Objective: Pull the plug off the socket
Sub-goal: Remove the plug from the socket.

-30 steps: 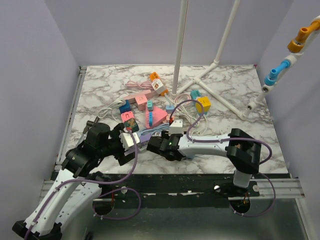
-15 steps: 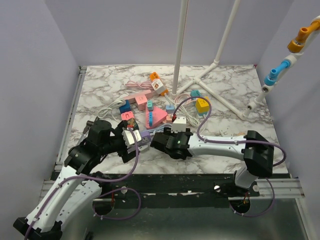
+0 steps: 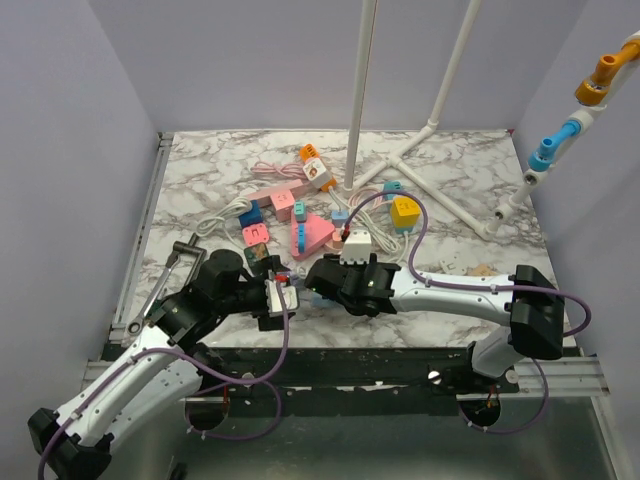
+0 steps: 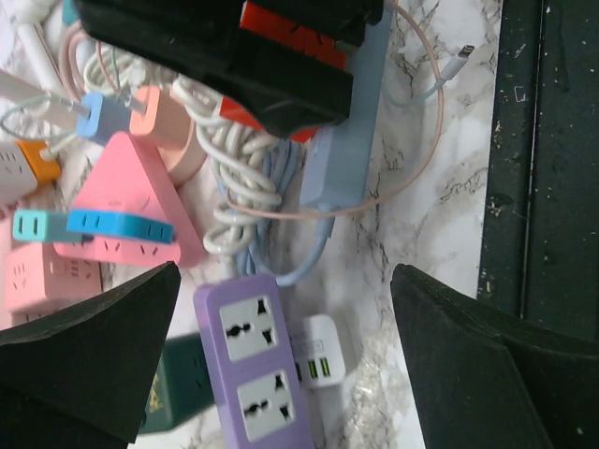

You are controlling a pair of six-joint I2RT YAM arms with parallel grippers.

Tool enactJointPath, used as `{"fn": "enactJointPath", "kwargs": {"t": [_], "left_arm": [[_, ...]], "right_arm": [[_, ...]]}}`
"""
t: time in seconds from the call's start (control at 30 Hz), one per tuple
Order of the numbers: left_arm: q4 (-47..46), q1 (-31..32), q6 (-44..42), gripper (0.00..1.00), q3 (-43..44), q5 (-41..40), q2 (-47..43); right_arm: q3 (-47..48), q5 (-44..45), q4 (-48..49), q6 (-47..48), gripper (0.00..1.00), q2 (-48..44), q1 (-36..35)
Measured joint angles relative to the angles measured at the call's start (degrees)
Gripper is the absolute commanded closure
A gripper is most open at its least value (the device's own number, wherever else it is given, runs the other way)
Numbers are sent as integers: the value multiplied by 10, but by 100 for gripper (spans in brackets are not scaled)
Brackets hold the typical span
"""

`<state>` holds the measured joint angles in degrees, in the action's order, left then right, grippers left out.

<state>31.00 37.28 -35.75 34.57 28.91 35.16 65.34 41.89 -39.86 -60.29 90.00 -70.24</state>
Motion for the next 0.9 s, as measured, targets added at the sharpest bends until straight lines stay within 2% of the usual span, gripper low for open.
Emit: {"fn": "enactJointPath", "kwargs": {"t": [0.33, 0.57, 0.9], "left_arm": [[-106, 80, -114, 2, -101, -19, 14], [-189, 128, -122, 5, -112, -52, 80], [-249, 153, -125, 18, -139, -77, 95]], "right_arm": [[-2, -36, 18, 5, 83, 0, -1], [-18, -43, 37, 4, 83, 0, -2], [-20, -43, 42, 4, 84, 0, -2]]}}
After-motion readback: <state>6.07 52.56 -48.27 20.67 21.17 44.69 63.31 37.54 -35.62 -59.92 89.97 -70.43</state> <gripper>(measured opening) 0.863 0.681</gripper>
